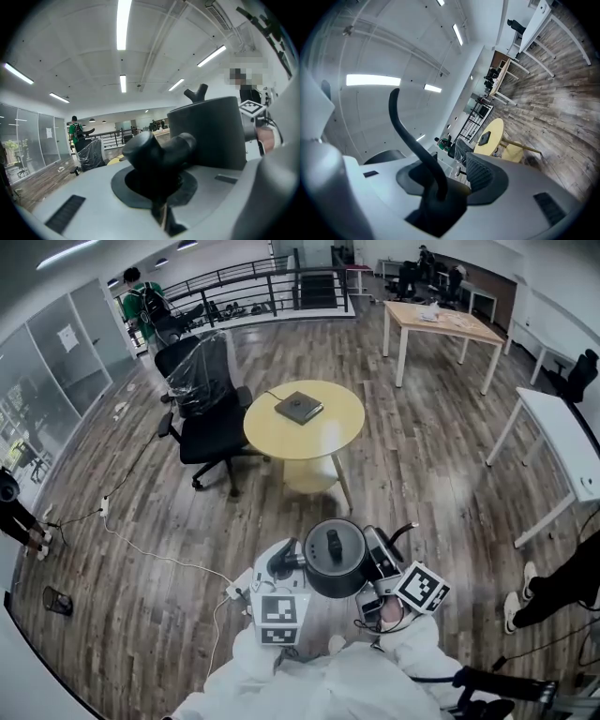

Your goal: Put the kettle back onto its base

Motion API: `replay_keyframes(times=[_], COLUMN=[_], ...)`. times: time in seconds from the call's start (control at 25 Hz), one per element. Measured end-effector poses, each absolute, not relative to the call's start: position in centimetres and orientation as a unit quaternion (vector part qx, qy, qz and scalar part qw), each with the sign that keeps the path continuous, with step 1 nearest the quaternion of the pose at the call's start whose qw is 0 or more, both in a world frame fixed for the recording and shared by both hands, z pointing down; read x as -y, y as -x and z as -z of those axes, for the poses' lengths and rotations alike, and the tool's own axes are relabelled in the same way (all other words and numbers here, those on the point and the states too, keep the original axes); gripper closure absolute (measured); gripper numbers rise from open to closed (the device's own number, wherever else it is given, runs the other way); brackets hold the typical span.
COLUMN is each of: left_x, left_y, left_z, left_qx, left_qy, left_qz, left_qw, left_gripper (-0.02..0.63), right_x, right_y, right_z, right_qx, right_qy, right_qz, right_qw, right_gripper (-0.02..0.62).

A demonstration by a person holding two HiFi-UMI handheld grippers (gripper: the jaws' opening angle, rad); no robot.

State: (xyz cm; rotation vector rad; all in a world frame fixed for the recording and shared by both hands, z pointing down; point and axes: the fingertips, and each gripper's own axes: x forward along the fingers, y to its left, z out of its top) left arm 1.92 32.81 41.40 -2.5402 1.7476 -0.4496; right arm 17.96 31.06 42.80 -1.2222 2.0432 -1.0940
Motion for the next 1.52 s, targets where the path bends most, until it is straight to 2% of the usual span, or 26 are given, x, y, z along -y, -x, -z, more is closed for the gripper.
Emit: replay_keyframes(times=[0.92,1.52], left_x=[-17.2,-1.0], left_y=[0.6,7.0], left_z=[-42.2,-41.2], left_qx=[-0.576,-0.557], left_qy=[0.809,0.821], left_qz=[0.12,0.123], left_qw=[0.01,0.019], left_gripper=[0.6,0.6], right_x=[-15.2,0.4], right_y=[-15.6,-9.2], right_z=[-43.6,-42.9], right_qx=[-0.762,-0.75], right_qy=[0.452,0.467], right_qz=[0.399,0.396], right_qw=[0.237,0.25], right_gripper=[0.394,0.394])
